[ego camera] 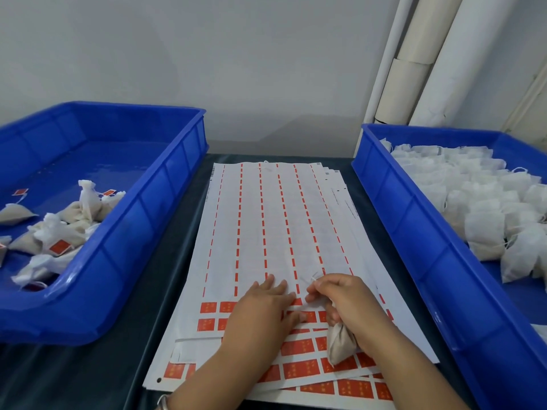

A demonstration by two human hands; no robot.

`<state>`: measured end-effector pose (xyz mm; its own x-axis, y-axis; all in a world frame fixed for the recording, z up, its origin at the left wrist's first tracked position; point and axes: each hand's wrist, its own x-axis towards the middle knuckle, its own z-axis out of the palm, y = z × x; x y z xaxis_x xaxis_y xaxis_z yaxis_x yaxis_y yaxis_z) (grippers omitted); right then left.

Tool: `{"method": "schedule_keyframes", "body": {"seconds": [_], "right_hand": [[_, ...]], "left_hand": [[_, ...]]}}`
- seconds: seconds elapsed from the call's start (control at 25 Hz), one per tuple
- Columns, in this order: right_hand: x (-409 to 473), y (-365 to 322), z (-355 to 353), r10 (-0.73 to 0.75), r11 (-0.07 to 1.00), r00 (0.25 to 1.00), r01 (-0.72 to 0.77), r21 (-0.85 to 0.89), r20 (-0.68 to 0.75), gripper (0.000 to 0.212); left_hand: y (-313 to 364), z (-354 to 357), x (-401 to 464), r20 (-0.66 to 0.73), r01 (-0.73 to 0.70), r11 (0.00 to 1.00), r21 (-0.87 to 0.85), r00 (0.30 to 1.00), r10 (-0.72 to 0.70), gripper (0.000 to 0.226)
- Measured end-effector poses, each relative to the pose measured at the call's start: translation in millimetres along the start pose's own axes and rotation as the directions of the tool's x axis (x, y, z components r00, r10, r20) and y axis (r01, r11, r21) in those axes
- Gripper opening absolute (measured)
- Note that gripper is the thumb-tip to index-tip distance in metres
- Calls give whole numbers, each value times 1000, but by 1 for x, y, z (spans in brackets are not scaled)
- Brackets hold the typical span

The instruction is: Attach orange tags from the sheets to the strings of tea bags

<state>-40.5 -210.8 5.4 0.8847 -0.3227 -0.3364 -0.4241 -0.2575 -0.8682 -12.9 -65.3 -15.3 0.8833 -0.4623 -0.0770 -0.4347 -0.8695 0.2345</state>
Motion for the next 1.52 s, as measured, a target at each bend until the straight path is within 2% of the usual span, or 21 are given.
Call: {"method": "schedule_keyframes", "body": {"seconds": [0.36,0.52,0.64,0.72,0.76,0.96,1.12,1.24,1.36,1.52], "right_hand": [[-3,1,2,-49,999,998,50,-4,35,23],[-6,-1,2,-54,999,998,54,0,22,23],[-9,-1,2,-55,998,998,54,8,13,21],[-12,0,0,-63,996,998,62,60,14,15],[-13,1,-1,-66,994,998,65,83,14,11],[-16,0,-1,-67,979,998,69,193,-15,8],[-20,-5,3,-77,968,996,85,235,-42,12],[-28,-11,13,-116,953,992,123,276,-44,16],[-36,-21,26,-172,929,984,179,323,-48,26],[-41,-32,44,-208,905,977,212,368,-50,28]], "left_hand": [[8,3,-2,-125,6,1000,-18,992,-9,44],[8,2,-6,-261,-7,982,-186,964,-43,32],[7,-1,-3,-238,98,904,-416,948,-213,20],[2,-7,-1,-173,188,787,-587,921,-349,4],[0,-10,0,-139,220,723,-655,905,-401,3],[-9,-19,0,-14,278,415,-866,817,-576,12],[-20,-23,-2,124,257,121,-959,762,-635,16],[-19,-24,-5,260,198,-169,-965,780,-570,14],[-15,-25,-11,336,114,-482,-869,850,-406,18],[-9,-26,-18,377,128,-705,-697,902,-210,24]]}}
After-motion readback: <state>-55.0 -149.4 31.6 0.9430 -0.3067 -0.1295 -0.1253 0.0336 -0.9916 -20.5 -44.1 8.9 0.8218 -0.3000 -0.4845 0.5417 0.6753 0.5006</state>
